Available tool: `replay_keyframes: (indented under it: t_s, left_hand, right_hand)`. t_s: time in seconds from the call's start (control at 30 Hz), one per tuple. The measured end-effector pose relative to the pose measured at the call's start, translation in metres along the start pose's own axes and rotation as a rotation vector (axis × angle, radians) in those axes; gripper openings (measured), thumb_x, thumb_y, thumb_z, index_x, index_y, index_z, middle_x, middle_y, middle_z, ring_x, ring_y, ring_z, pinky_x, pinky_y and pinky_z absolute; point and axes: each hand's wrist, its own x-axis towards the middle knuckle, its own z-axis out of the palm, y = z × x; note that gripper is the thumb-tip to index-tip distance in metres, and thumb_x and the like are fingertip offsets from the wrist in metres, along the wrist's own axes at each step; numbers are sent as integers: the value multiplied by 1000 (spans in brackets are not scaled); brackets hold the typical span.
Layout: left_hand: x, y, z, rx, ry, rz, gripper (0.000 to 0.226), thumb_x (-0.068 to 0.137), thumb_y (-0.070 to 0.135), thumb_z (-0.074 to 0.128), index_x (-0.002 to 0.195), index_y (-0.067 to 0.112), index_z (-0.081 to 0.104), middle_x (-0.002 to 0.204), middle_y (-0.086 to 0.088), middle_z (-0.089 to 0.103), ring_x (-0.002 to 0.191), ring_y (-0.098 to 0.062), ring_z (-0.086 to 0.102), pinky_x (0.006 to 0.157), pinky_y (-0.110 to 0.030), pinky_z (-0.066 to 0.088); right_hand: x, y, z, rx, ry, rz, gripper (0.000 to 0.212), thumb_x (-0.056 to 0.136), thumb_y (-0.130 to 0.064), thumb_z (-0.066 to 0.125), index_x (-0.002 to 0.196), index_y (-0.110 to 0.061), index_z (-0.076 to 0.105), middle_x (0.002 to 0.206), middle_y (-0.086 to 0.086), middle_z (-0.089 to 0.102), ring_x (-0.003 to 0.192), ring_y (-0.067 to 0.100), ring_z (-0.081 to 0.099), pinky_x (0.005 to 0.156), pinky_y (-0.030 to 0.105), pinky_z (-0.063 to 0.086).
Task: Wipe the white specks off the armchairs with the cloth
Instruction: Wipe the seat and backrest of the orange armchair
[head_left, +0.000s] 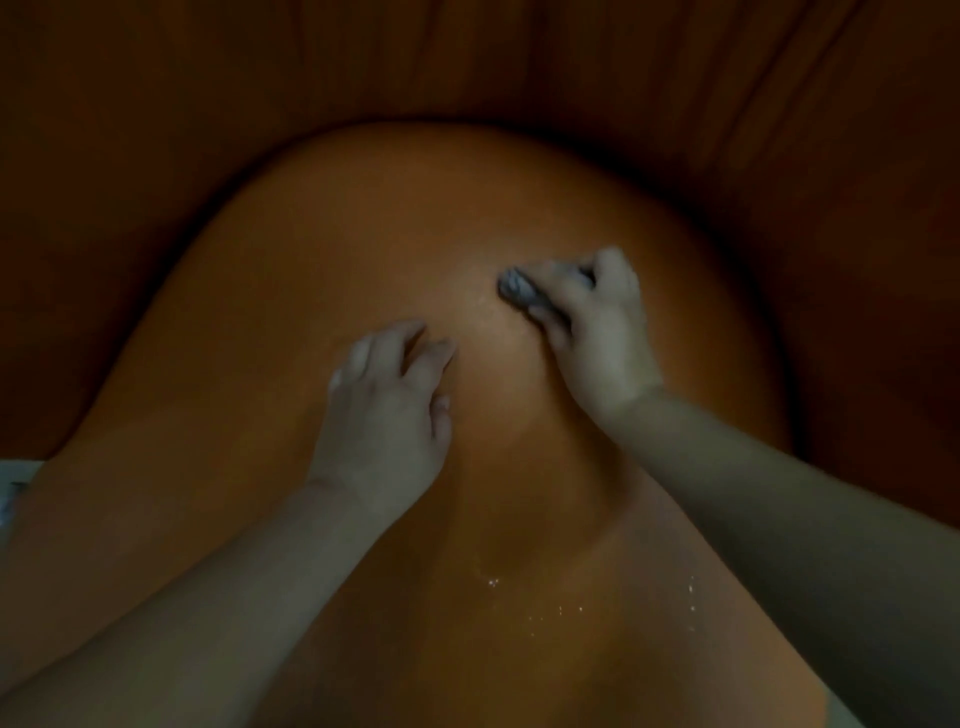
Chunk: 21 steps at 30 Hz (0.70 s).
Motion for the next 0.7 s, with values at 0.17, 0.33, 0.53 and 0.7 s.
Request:
replay_keyframes:
  t_s: [0.17, 0.33, 0.53, 0.7]
  left_hand:
    - [-33, 6, 5, 25, -132, 202, 48, 87, 21, 62, 134, 23, 53, 142, -6, 42, 130, -26, 30, 104, -47, 33]
    - [-57, 8, 10, 57, -173, 226, 53, 88, 22, 61, 139, 27, 47, 146, -5, 37, 133, -26, 27, 107, -45, 29]
    - [-66, -7, 6, 122, -154, 166, 56, 87, 22, 61, 141, 25, 45, 149, -9, 33, 135, -31, 28, 107, -48, 30]
    - [-77, -6, 7, 136, -156, 146, 55, 92, 24, 57, 144, 26, 40, 151, -8, 29, 138, -31, 23, 110, -49, 26]
  right_hand:
    - [-82, 16, -20, -46, 93, 128, 35, 90, -18, 64, 124, -22, 64, 106, 12, 46, 98, 26, 44, 86, 29, 37]
    - [-145, -2, -15, -78, -7, -11, 32, 91, -24, 56, 122, -22, 65, 102, 15, 48, 92, 34, 48, 77, 39, 43]
    - [-172, 11, -19, -53, 241, 348, 33, 89, -14, 64, 122, -17, 65, 109, 18, 46, 100, 35, 49, 88, 47, 47]
    - [-215, -35, 9, 23, 93, 148, 38, 87, -12, 66, 124, -19, 64, 106, 17, 49, 95, 34, 50, 83, 37, 45]
